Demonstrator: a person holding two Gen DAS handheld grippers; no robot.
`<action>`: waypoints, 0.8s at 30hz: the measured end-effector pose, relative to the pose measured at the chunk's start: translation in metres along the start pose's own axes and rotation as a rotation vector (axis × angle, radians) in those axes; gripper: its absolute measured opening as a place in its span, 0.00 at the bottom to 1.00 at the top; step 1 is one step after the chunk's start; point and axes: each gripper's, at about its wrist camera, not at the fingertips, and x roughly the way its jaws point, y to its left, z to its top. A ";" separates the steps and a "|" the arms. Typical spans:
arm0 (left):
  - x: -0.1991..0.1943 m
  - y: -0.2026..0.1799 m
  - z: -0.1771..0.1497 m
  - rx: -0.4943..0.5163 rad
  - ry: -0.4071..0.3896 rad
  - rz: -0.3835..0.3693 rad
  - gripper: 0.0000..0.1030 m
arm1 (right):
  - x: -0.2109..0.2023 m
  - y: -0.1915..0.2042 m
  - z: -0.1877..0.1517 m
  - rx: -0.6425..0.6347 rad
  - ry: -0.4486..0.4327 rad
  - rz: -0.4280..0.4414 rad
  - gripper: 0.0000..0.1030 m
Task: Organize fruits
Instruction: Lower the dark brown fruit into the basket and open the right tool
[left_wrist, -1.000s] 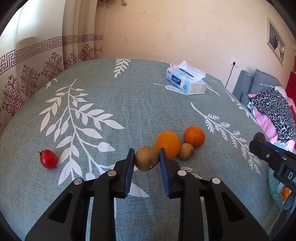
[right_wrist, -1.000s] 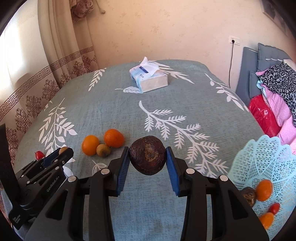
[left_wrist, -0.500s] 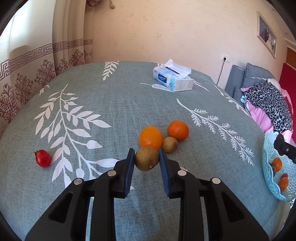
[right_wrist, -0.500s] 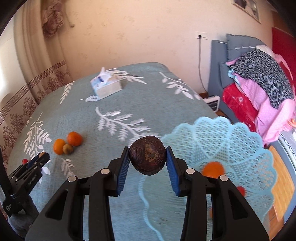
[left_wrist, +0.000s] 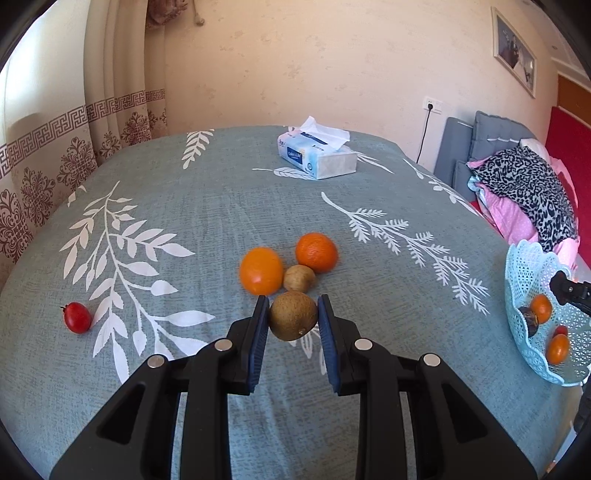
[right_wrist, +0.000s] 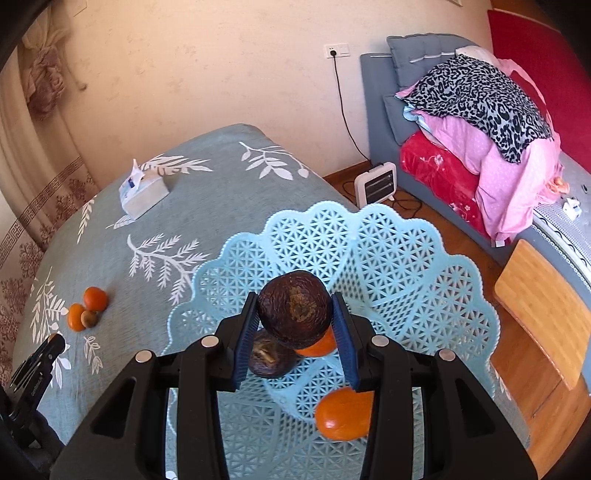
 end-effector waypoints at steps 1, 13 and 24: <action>0.000 -0.003 0.000 0.004 0.003 -0.005 0.26 | 0.001 -0.002 0.000 0.005 0.000 0.000 0.39; -0.006 -0.048 0.007 0.084 0.011 -0.077 0.26 | -0.009 -0.026 0.003 0.032 -0.066 -0.022 0.40; -0.007 -0.097 0.006 0.163 0.045 -0.179 0.26 | -0.018 -0.047 0.002 0.067 -0.108 -0.019 0.40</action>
